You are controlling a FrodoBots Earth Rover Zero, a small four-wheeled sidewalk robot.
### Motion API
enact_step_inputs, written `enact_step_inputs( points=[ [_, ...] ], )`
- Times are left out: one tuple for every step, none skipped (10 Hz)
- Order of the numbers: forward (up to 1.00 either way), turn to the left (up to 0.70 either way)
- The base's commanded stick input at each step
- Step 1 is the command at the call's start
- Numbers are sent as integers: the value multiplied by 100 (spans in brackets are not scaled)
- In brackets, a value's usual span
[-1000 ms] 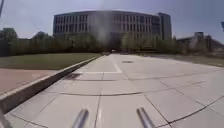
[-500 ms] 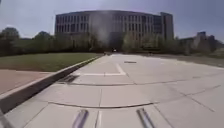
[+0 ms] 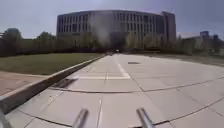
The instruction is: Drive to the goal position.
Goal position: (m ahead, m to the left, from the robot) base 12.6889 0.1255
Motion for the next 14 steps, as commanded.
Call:
enact_step_inputs(
  points=[
    [70,0],
    [70,0],
    [70,0],
    [70,0],
    [70,0],
    [70,0],
    [70,0],
    [70,0],
    [70,0],
    [70,0],
    [70,0],
    [70,0],
    [70,0],
    [70,-26]
  ],
)
